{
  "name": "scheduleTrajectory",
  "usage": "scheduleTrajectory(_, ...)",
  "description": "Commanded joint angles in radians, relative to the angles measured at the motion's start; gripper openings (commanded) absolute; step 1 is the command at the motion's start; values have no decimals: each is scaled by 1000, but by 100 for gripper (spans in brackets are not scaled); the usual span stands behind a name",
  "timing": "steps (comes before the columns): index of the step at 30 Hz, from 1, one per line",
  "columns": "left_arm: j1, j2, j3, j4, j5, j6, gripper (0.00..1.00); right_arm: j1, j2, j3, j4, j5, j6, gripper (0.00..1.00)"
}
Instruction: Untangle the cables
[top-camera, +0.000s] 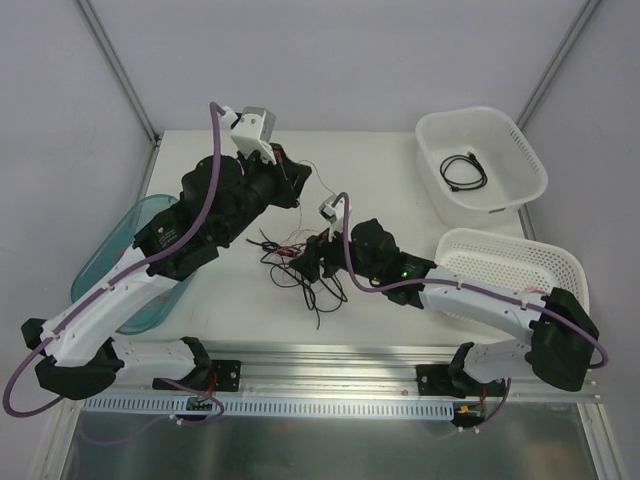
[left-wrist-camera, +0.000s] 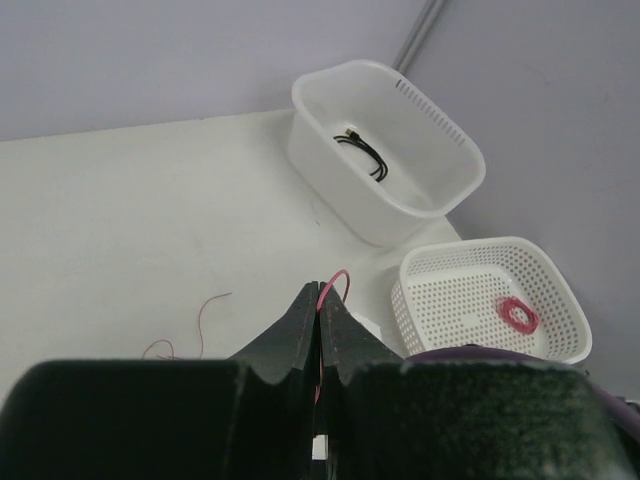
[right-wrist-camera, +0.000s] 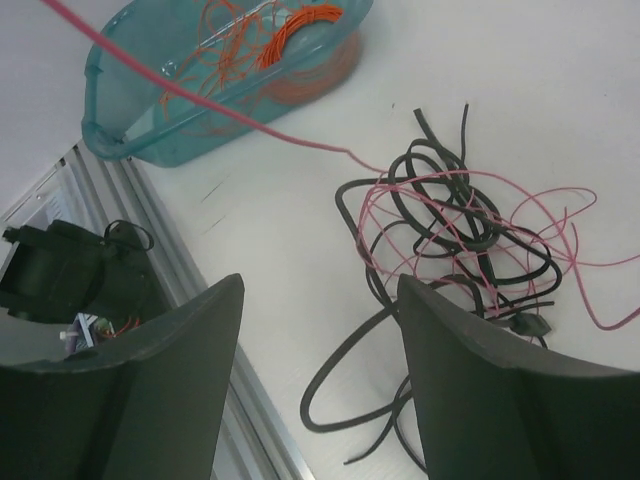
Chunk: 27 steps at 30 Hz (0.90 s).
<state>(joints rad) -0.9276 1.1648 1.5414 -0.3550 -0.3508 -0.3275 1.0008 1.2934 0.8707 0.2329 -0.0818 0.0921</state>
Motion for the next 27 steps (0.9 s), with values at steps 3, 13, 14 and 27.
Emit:
scheduleTrajectory(3, 6, -43, 42, 53, -89, -77, 0, 13, 95, 57, 241, 70, 34, 67)
scheduleTrajectory(13, 6, -74, 37, 62, -157, -123, 0, 18, 296, 168, 319, 140, 37, 62)
scheduleTrajectory(14, 7, -76, 36, 63, -160, -123, 0, 19, 313, 178, 318, 140, 38, 60)
scheduleTrajectory(27, 22, -102, -36, 62, -293, -4, 7, 18, 222, 226, 105, 52, -11, 1)
